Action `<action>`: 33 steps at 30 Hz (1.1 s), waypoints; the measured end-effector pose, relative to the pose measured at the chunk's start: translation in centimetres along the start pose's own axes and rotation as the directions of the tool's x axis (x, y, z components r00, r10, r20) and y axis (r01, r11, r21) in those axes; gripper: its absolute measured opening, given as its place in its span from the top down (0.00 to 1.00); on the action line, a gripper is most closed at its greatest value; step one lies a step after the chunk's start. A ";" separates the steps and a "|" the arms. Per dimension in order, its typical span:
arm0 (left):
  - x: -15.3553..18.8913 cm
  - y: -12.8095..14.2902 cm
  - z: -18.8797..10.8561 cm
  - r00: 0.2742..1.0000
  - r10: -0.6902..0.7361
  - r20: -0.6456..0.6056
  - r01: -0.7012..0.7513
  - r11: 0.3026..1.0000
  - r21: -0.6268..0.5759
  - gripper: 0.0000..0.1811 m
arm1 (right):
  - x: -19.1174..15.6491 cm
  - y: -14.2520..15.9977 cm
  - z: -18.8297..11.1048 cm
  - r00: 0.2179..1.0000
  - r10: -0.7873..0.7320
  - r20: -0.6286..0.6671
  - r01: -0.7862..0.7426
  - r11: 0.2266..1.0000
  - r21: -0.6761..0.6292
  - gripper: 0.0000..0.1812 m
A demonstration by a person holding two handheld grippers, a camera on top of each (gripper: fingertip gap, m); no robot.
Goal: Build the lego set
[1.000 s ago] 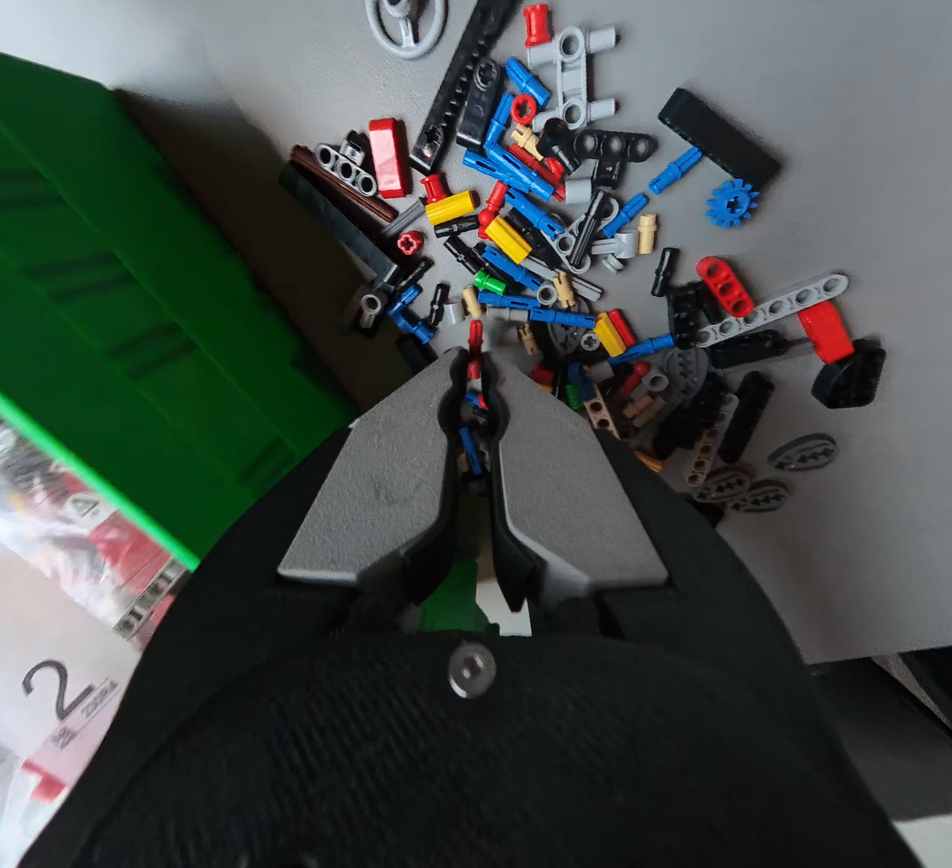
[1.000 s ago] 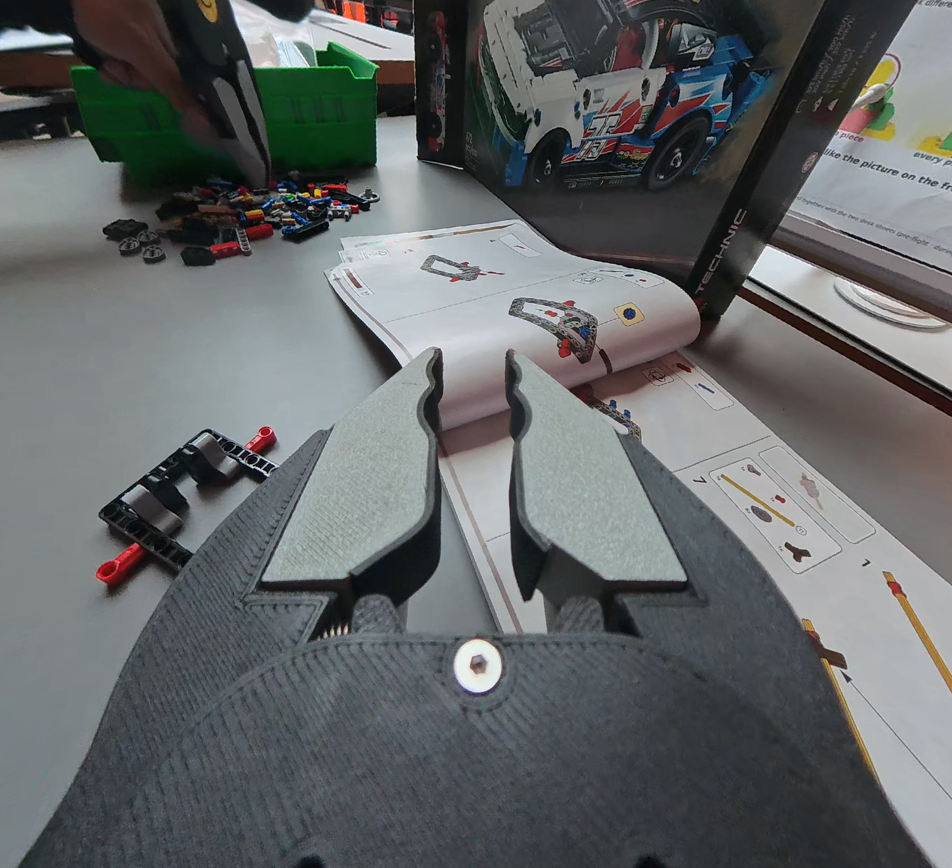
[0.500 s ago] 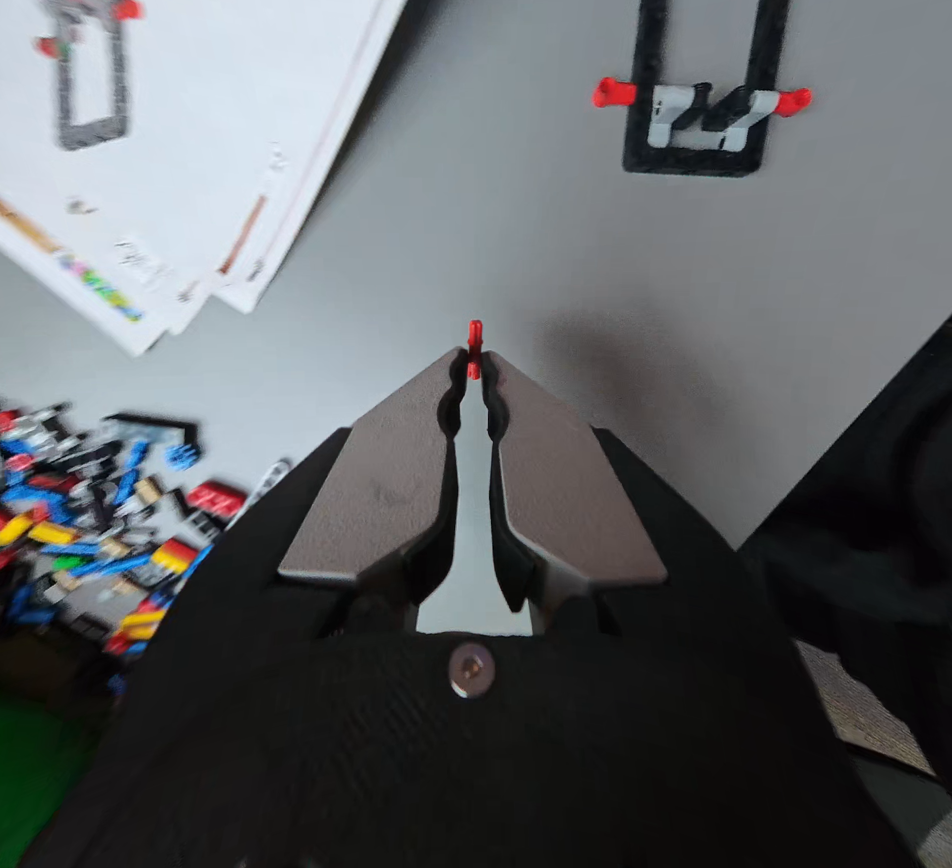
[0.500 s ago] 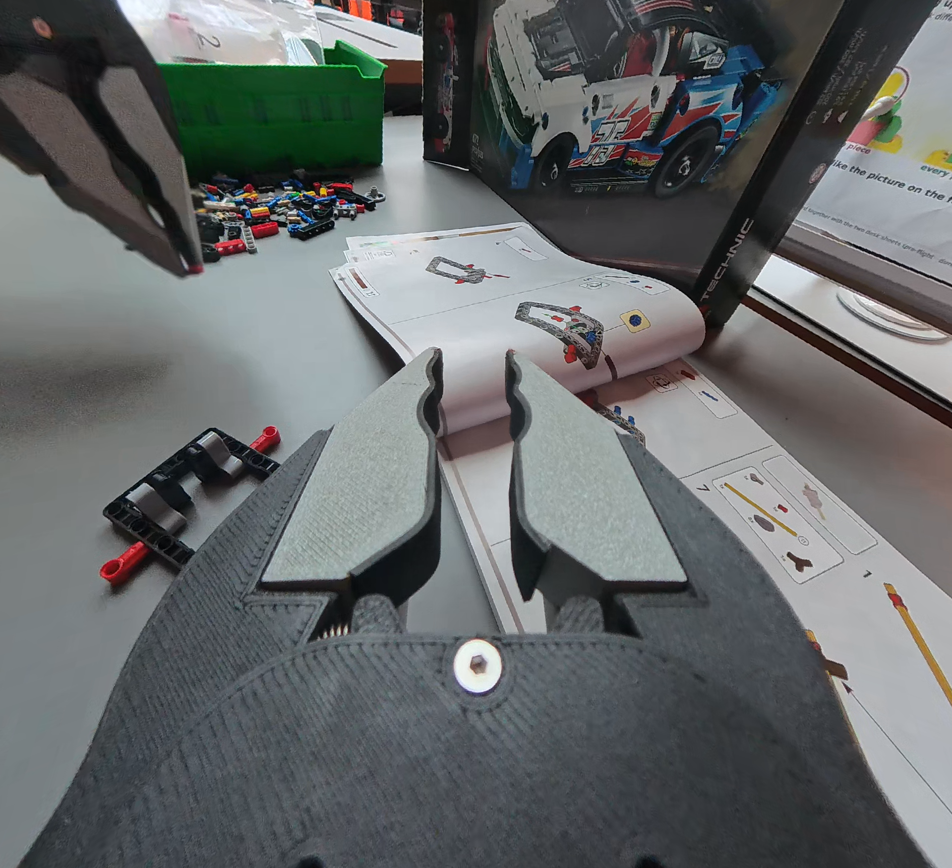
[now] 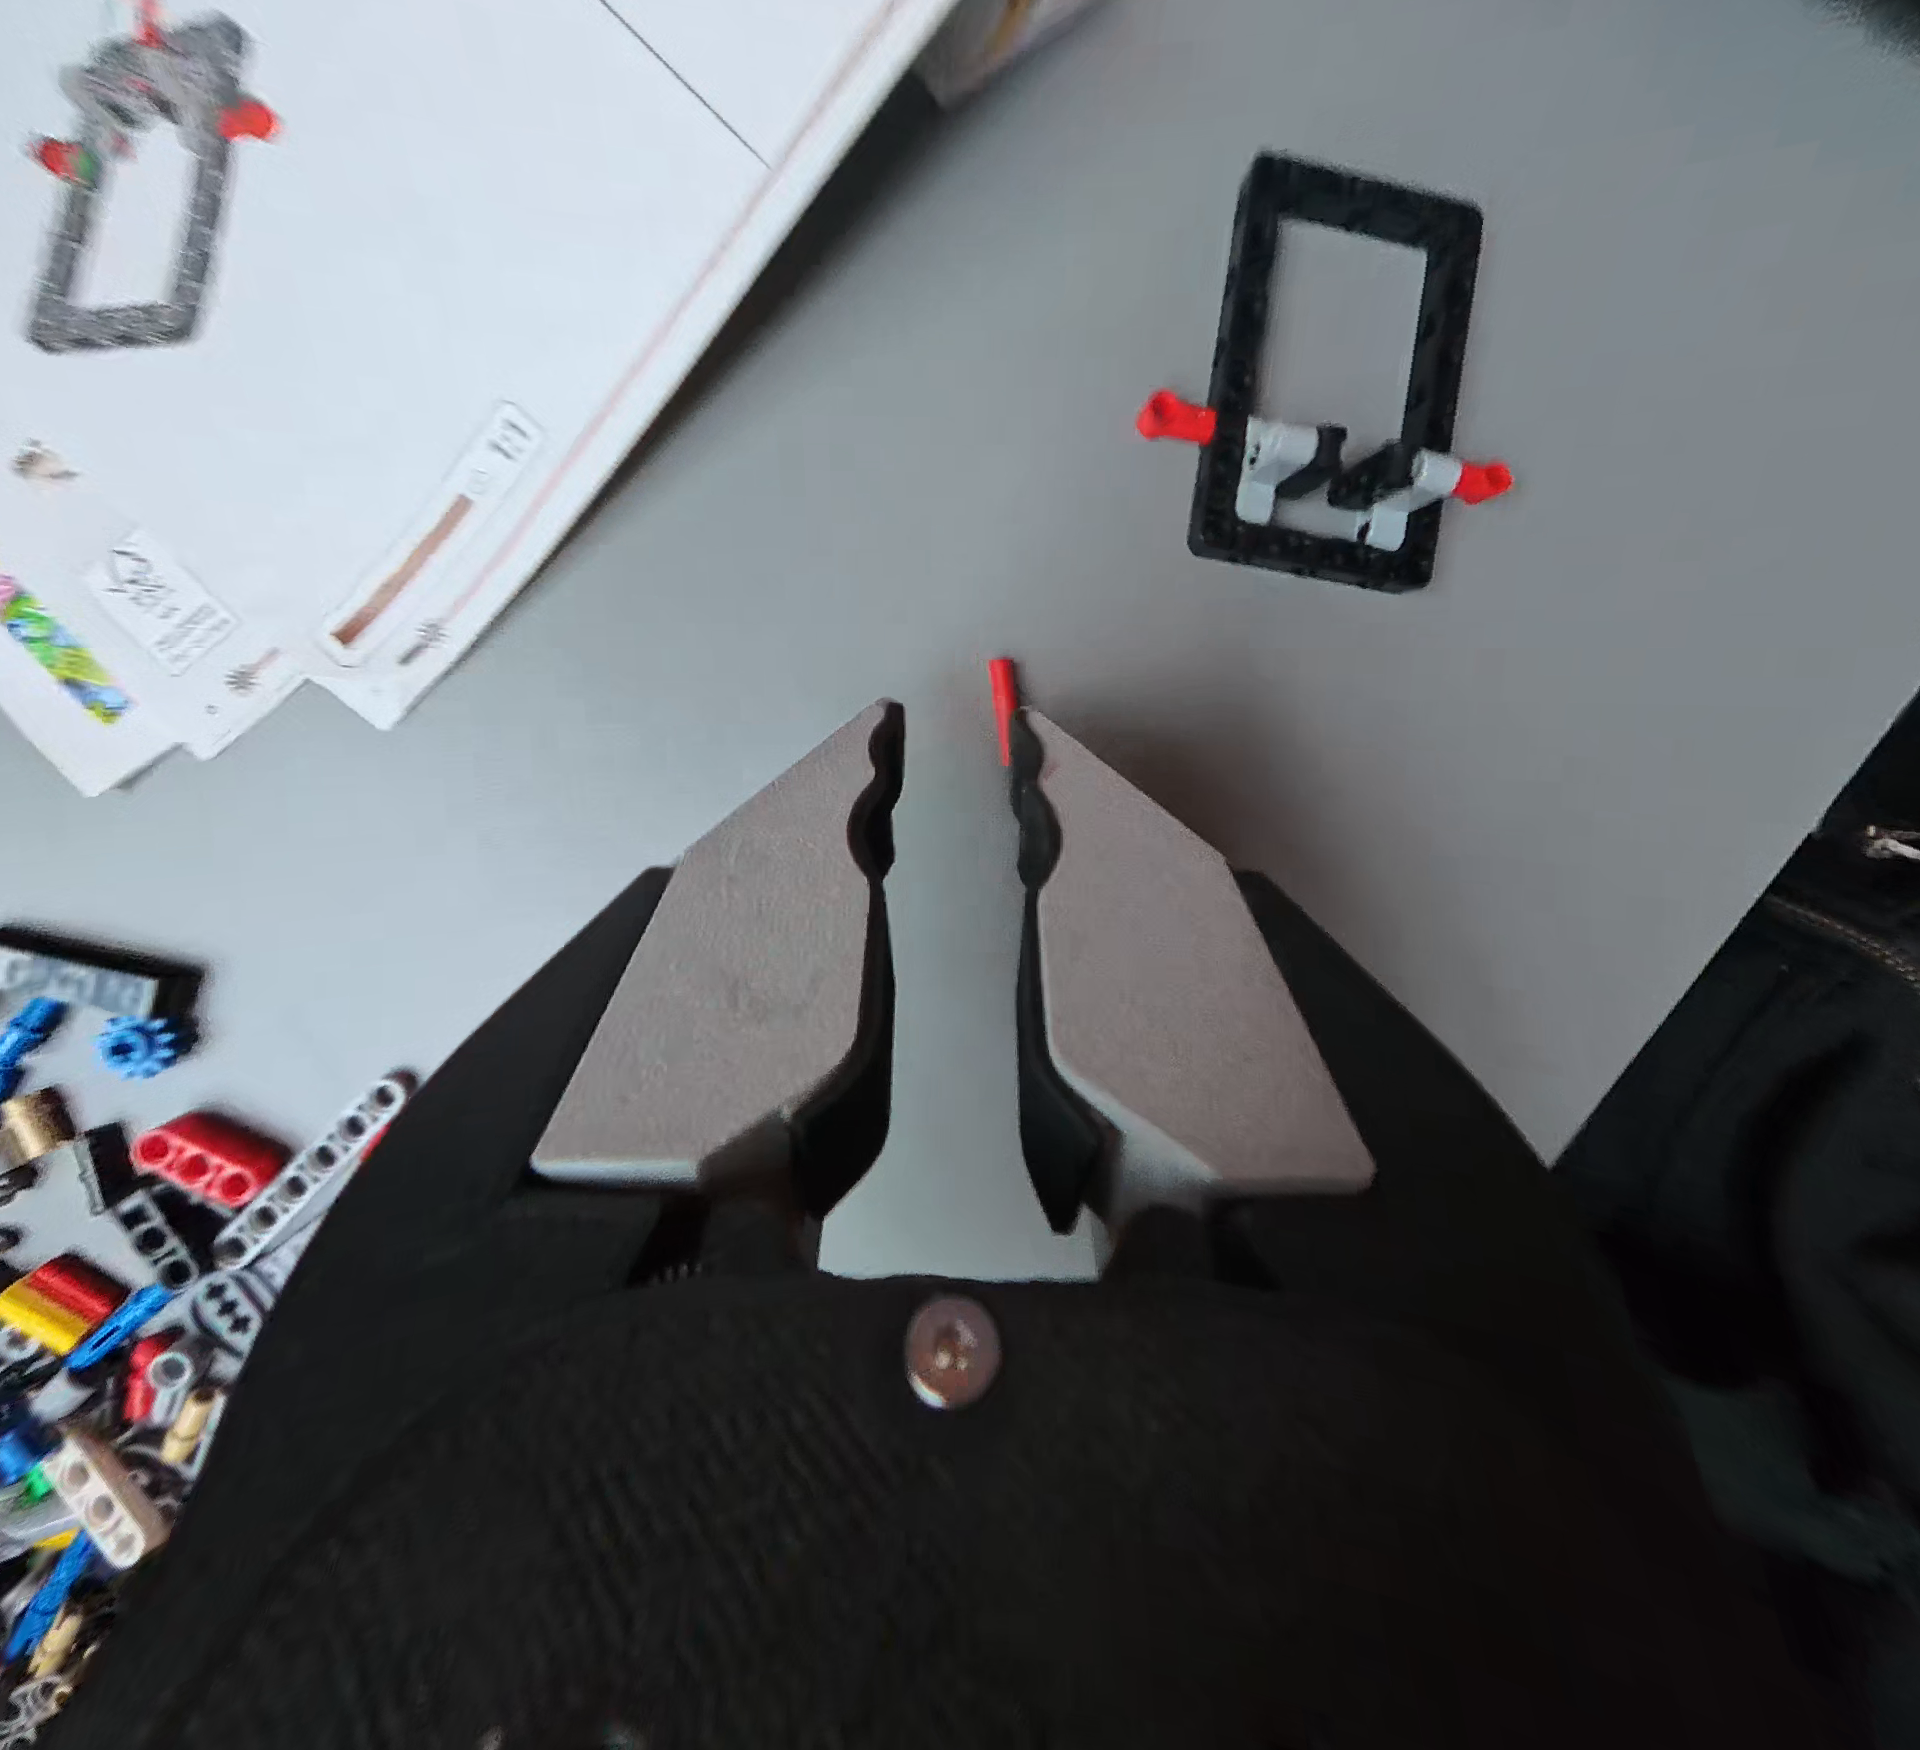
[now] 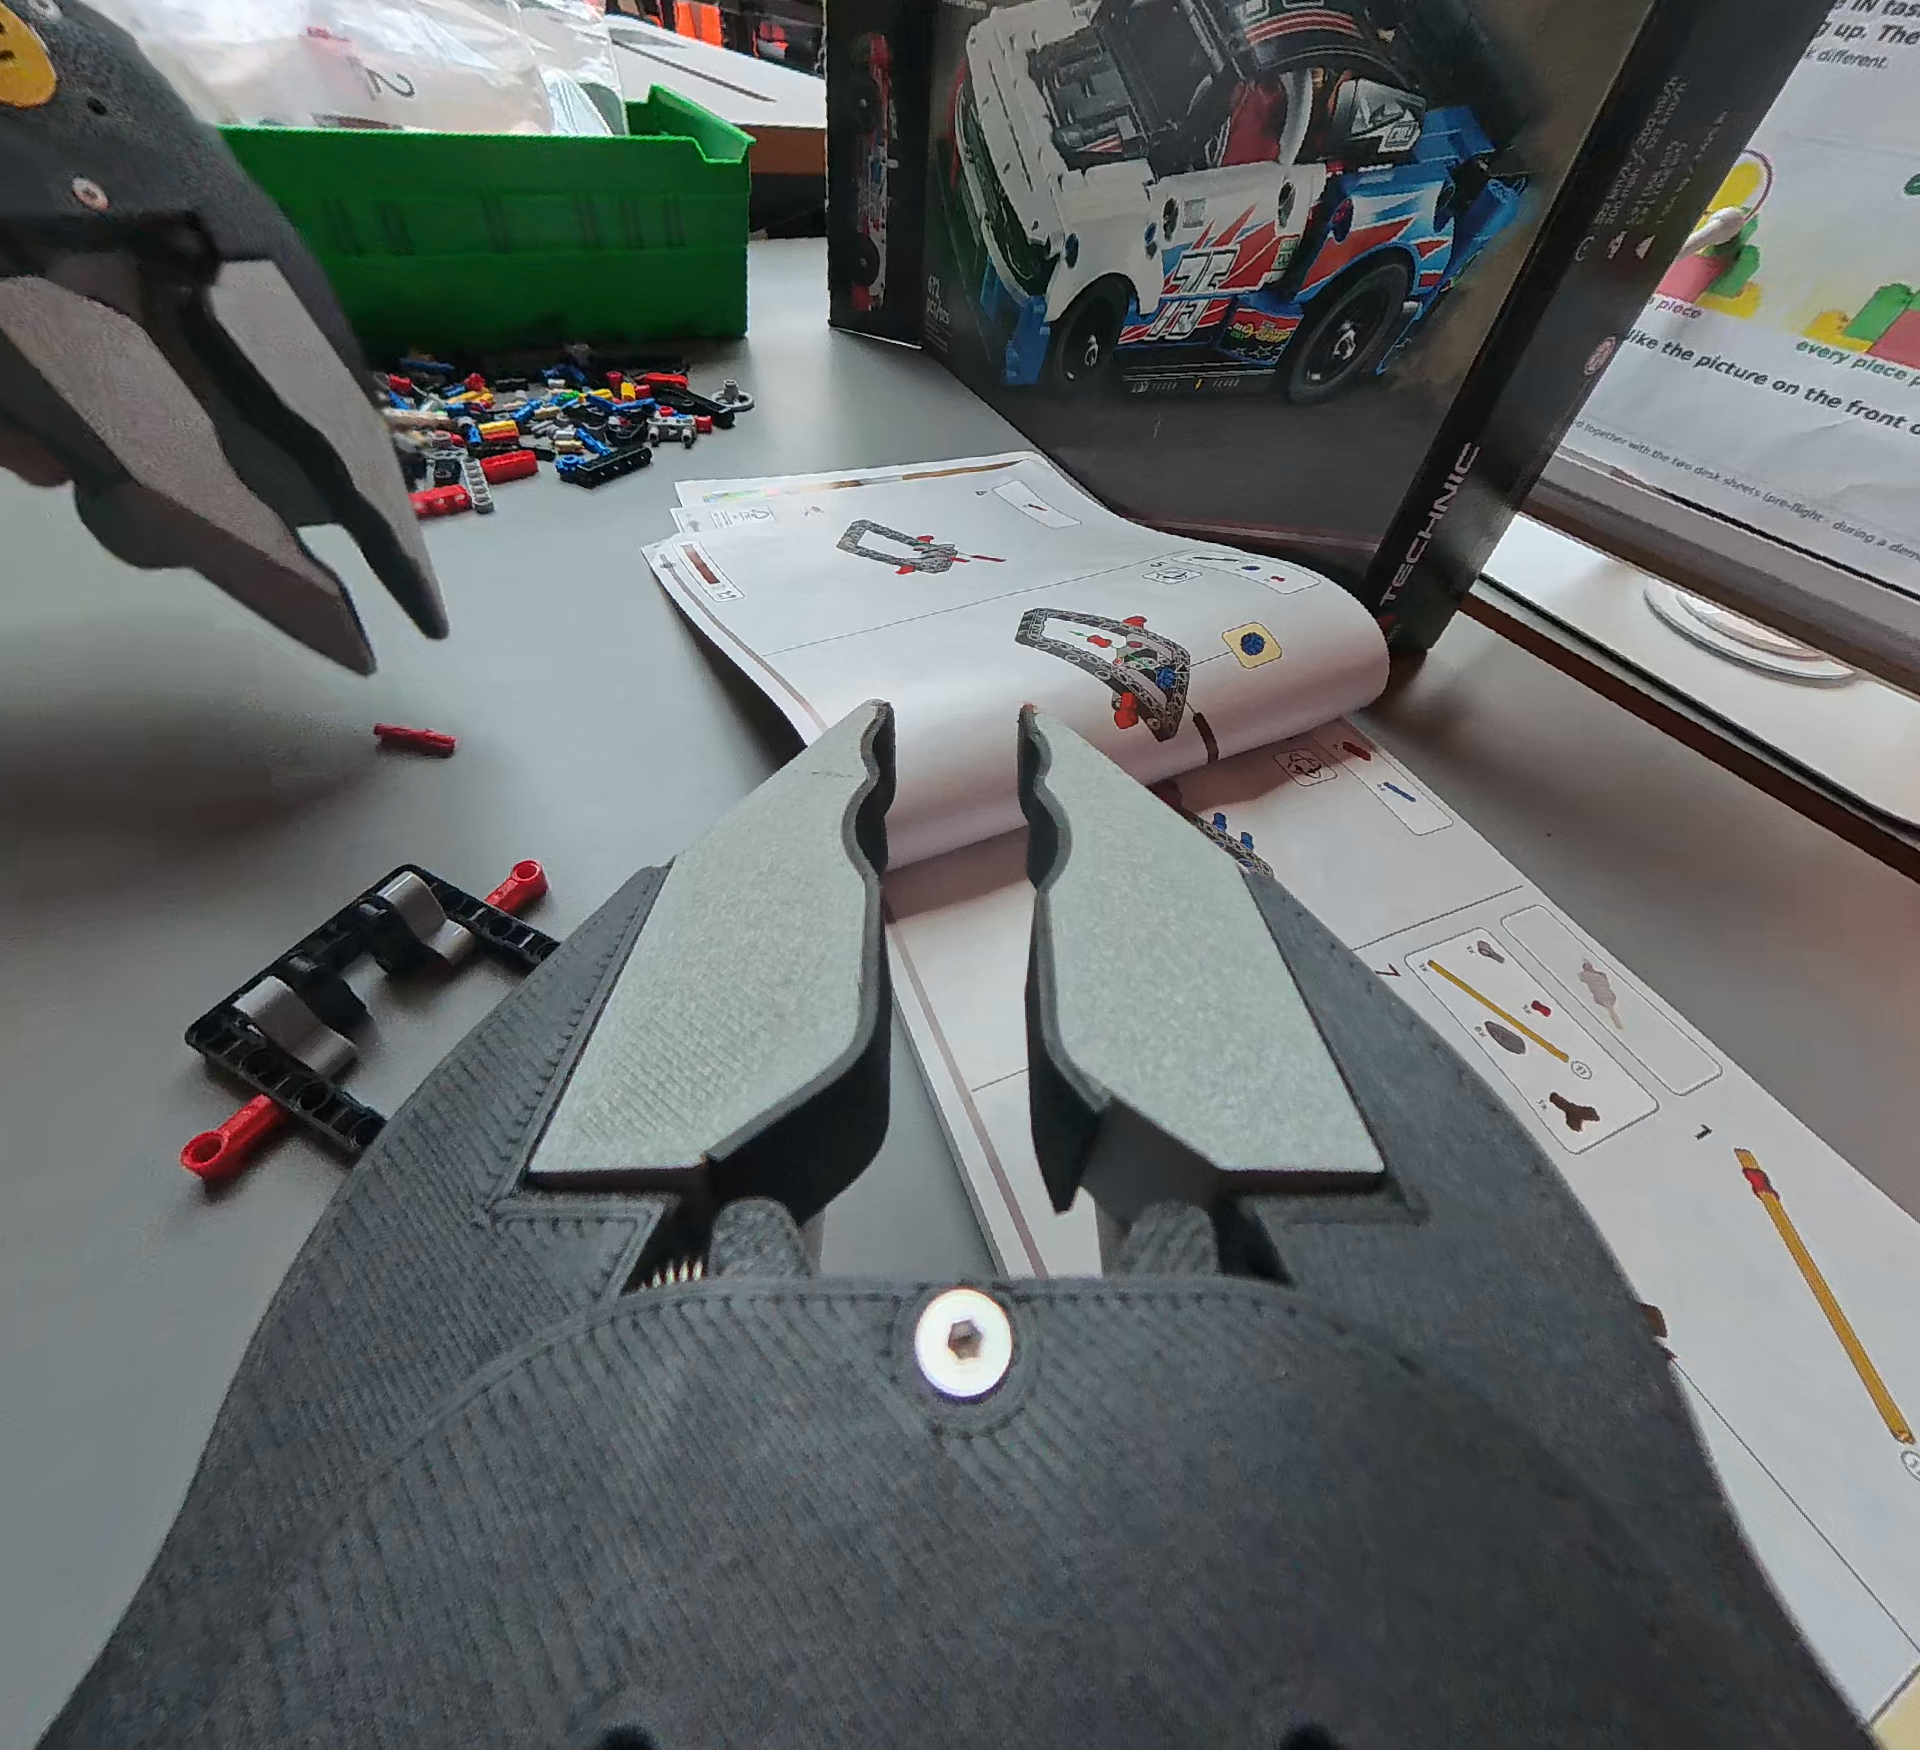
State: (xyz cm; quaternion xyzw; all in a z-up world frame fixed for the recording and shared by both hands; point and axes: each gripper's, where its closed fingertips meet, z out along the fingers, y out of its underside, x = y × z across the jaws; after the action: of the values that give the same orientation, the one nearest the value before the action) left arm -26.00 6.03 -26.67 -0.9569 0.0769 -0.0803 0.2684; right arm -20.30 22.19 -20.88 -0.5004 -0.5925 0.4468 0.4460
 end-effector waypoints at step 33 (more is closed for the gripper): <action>-6.7 -8.1 0.8 0.968 -0.030 0.249 -0.095 0.876 0.474 0.87 | 0.1 0.8 0.8 1.000 0.007 0.004 -0.006 0.999 -0.038 0.88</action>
State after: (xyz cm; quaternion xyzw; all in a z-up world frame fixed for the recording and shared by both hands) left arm -31.55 14.58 -23.86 -0.8608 0.0367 0.0280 0.5069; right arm -20.91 22.29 -21.85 -0.5097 -0.6003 0.4380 0.4336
